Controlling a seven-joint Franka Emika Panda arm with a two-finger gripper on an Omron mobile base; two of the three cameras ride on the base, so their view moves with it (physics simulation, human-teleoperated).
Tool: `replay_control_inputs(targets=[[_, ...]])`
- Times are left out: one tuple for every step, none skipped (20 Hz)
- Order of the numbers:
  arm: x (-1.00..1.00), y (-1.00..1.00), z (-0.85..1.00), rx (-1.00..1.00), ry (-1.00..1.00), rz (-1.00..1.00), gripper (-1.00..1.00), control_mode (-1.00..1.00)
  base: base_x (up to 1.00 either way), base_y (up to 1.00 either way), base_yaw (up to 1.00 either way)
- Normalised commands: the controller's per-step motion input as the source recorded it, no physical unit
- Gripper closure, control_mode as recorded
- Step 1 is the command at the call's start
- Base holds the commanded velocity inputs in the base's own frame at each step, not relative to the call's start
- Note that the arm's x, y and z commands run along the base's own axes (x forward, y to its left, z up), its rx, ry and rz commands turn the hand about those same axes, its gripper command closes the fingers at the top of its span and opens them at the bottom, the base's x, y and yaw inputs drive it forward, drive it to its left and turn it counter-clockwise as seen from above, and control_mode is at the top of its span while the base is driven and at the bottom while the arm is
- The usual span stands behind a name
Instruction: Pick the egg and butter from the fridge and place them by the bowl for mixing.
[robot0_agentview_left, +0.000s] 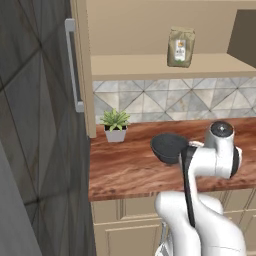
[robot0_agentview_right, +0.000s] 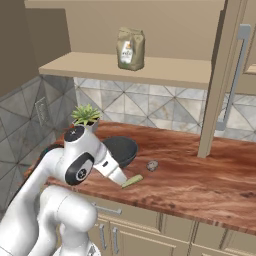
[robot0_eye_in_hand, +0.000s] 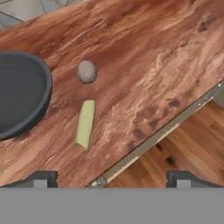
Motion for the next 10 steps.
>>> replay_control_inputs(targets=[[-1.0, 0.06, 0.3, 0.04, 0.0, 0.0, -1.0, -1.0, 0.0, 0.0, 0.0], [-1.0, 0.0, 0.0, 0.04, -0.09, 0.0, -1.0, -1.0, 0.0, 0.0, 0.0], [-1.0, 0.0, -0.08, 0.0, -0.16, 0.0, -1.0, -1.0, 0.0, 0.0, 0.0], [-1.0, 0.0, 0.0, 0.0, -0.32, -0.03, -1.0, -1.0, 0.0, 0.0, 0.0], [-1.0, 0.01, 0.07, 0.0, -0.39, -0.01, -1.0, -1.0, 0.0, 0.0, 0.0], [-1.0, 0.0, 0.07, 0.0, -0.37, -0.02, -1.0, -1.0, 0.0, 0.0, 0.0], [-0.42, 0.0, 0.0, 0.0, -0.12, 0.0, -1.0, -1.0, 0.0, 0.0, 0.0], [0.0, 0.0, 0.0, -0.03, -0.01, 0.0, -1.0, -1.0, 0.0, 0.0, 0.0], [0.0, 0.0, 0.0, 0.0, 0.0, 0.0, -1.0, -1.0, 0.0, 0.0, 0.0], [0.0, 0.0, 0.0, 0.0, 0.0, 0.0, -1.0, -1.0, 0.0, 0.0, 0.0]])
